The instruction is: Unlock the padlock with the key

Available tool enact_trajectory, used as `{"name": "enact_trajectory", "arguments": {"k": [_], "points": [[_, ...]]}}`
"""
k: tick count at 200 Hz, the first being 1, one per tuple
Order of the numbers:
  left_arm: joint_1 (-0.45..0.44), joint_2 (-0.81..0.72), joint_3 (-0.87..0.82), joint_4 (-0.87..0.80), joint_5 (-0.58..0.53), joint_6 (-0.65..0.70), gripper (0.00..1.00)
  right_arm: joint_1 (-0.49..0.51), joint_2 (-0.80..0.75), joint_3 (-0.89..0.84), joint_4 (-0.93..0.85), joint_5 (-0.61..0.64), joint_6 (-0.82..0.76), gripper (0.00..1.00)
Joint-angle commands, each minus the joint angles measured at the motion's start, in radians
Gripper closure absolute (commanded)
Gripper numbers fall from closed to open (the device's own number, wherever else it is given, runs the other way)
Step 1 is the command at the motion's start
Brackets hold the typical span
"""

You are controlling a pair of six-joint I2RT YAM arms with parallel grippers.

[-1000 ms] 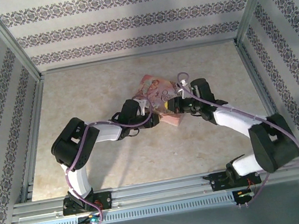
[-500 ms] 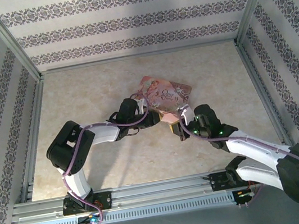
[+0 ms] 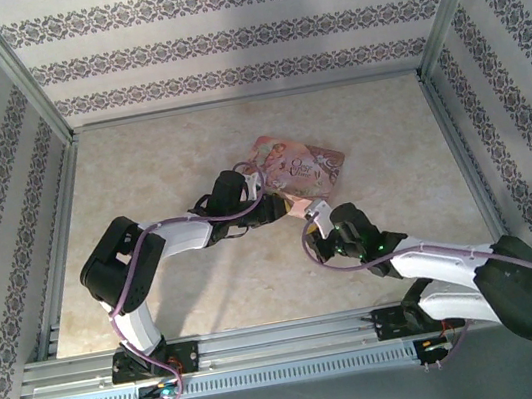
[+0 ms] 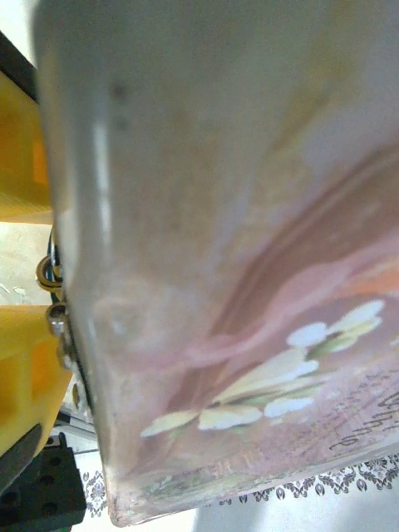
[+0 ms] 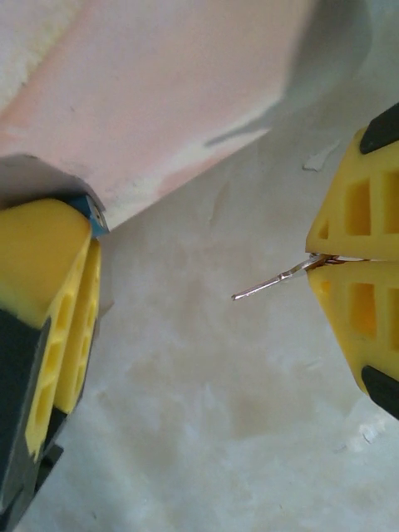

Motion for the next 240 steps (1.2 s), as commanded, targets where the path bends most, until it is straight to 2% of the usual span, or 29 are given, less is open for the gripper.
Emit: {"name": "enact_trajectory", "arguments": {"k": [1, 74, 240], "points": [[-0.018, -0.050, 0.036, -0.012, 0.051, -0.015, 0.73, 0.015, 0.034, 0.004, 0.081, 0.062, -0.044, 1.00], [-0.018, -0.056, 0.037, -0.034, 0.042, -0.007, 0.73, 0.021, 0.121, 0.017, 0.191, 0.110, -0.063, 1.00], [-0.018, -0.053, 0.041, -0.040, 0.041, -0.003, 0.73, 0.018, 0.230, 0.033, 0.329, 0.113, -0.066, 1.00]]}}
